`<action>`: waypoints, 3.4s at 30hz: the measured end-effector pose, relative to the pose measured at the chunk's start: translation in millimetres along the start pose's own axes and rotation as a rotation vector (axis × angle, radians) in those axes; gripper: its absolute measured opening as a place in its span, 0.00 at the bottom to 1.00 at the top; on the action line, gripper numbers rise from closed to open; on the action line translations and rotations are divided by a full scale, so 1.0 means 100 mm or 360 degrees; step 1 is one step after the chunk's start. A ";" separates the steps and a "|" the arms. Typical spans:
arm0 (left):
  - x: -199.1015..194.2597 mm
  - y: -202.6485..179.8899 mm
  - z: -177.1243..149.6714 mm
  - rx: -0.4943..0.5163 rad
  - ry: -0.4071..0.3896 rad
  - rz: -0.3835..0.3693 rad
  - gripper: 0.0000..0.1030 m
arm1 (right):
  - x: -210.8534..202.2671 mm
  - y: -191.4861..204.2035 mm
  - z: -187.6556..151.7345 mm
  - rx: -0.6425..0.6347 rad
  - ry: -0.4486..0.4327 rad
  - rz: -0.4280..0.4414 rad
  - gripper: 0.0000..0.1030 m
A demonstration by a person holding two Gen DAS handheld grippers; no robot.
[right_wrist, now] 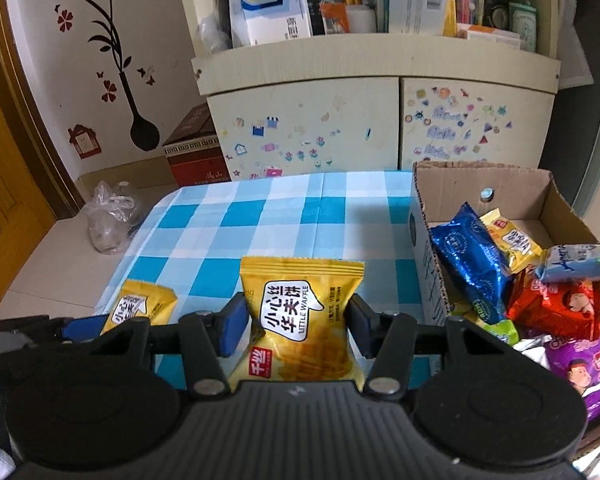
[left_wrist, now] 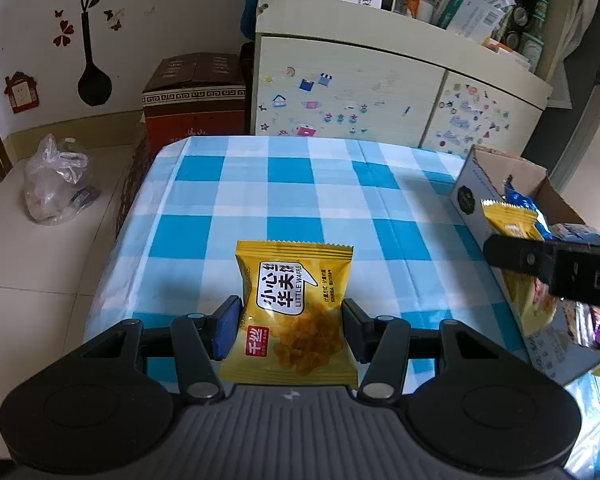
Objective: Organize snacks
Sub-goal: 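Lift waffle bags with both grippers and carry them over the box, then open both grippers to drop the waffle bags into the box, then withdraw both open grippers from the box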
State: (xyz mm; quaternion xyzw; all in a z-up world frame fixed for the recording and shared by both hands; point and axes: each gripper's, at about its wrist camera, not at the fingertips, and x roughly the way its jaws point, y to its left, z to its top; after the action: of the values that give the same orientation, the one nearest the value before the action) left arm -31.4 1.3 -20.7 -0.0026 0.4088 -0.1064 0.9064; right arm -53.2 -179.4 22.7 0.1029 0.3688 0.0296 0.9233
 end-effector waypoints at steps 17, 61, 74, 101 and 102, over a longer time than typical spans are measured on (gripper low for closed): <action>-0.33 -0.30 -0.06 -0.0049 -0.0052 -0.0009 0.57 | -0.43 -0.19 0.04 0.0070 -0.0111 0.0048 0.52; -0.31 -2.19 0.32 0.0205 -0.0098 -0.0451 0.57 | -1.31 -1.85 0.10 0.0787 -0.0433 -0.0134 0.52; -0.07 -2.50 0.30 0.0350 -0.0022 -0.0372 0.66 | -1.10 -2.06 0.03 0.1024 -0.0342 -0.0125 0.56; -0.39 -2.18 0.23 0.0348 0.0047 -0.0079 0.99 | -1.20 -1.88 0.00 0.0732 -0.0263 -0.0486 0.89; -0.40 -2.16 0.23 0.0338 0.0053 -0.0074 0.99 | -1.21 -1.87 -0.02 0.0718 -0.0251 -0.0510 0.90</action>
State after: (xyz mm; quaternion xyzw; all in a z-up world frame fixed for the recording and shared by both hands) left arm -81.7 -204.3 43.9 0.0857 0.4100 -0.1700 0.8920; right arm -146.0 -377.5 63.2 0.2481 0.3049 -0.2076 0.8958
